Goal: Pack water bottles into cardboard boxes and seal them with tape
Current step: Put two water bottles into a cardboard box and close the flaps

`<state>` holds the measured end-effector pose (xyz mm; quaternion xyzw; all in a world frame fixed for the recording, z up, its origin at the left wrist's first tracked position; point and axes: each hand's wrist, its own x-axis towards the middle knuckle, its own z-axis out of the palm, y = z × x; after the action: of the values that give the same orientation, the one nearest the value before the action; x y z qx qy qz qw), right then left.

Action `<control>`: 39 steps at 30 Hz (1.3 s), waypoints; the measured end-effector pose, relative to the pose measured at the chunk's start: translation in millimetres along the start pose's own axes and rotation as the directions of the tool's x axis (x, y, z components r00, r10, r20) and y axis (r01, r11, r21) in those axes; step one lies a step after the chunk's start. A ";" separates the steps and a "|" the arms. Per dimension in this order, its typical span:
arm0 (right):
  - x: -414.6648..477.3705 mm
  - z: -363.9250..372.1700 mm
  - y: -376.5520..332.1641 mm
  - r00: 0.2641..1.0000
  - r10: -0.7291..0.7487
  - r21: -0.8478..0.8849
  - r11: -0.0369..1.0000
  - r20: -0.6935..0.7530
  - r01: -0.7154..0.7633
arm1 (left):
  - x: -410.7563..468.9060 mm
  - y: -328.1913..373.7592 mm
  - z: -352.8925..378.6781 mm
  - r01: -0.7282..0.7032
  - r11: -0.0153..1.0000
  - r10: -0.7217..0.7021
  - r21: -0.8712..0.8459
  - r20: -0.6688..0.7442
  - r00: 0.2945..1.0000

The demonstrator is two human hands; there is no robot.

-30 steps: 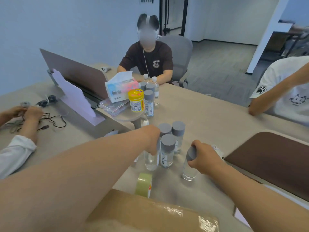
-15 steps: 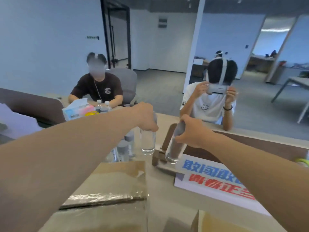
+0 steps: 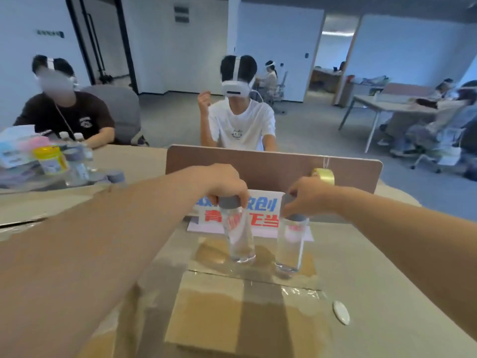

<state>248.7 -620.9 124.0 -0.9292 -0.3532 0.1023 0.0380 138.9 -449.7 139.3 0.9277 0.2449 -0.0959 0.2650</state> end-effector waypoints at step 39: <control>-45.6 115.2 -53.5 0.923 0.315 0.824 0.444 0.223 -0.351 | -60.6 -57.2 155.9 0.099 -0.279 0.171 -0.955 0.052 0.984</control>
<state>155.8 -611.4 26.6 -0.8380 -0.0686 0.2845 0.4605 50.3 -515.9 1.3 0.3388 0.1717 0.0681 0.9225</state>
